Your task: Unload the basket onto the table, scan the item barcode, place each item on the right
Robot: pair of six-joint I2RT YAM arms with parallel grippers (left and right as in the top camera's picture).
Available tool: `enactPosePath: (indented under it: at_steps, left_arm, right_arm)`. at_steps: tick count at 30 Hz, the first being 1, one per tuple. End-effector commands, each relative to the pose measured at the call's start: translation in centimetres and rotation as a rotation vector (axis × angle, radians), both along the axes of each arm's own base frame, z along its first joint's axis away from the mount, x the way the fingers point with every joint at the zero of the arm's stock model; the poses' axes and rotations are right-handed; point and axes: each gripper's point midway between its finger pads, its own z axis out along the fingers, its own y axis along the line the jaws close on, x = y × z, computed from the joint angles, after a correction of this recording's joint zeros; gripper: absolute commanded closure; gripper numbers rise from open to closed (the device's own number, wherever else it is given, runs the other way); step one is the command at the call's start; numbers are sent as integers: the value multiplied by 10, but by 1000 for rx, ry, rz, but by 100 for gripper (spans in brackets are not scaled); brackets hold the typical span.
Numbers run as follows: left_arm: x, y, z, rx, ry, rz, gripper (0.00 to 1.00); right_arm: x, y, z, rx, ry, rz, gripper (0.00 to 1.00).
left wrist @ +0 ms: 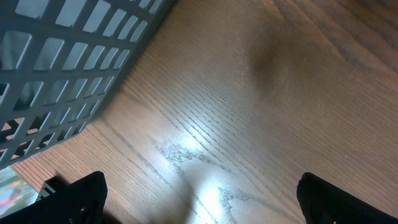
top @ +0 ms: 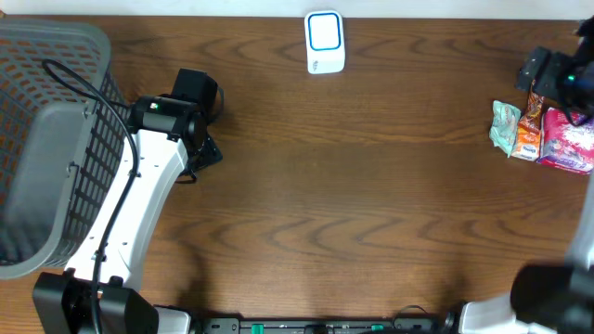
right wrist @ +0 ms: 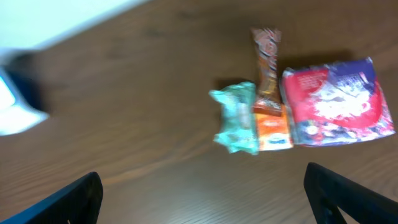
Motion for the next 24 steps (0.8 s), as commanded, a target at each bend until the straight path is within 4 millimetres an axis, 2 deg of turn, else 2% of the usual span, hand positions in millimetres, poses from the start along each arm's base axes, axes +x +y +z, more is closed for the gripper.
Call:
enactPosePath:
  at_steps: [1, 3, 6, 16, 24]
  left_arm:
    - [-1, 1, 0, 3, -2, 14, 2]
    - [-1, 1, 0, 3, -2, 14, 2]
    - [-1, 1, 0, 3, -2, 14, 2]
    - [-1, 1, 0, 3, -2, 14, 2]
    - [-1, 1, 0, 3, -2, 14, 2]
  right_arm:
    - [-27, 36, 43, 77, -98, 79, 1]
    - [-47, 47, 52, 73, -92, 98, 1]
    - [-76, 70, 53, 60, -63, 164, 1]
    - [-141, 121, 20, 59, -142, 293, 1]
    - [-189, 134, 2, 54, -301, 288, 1]
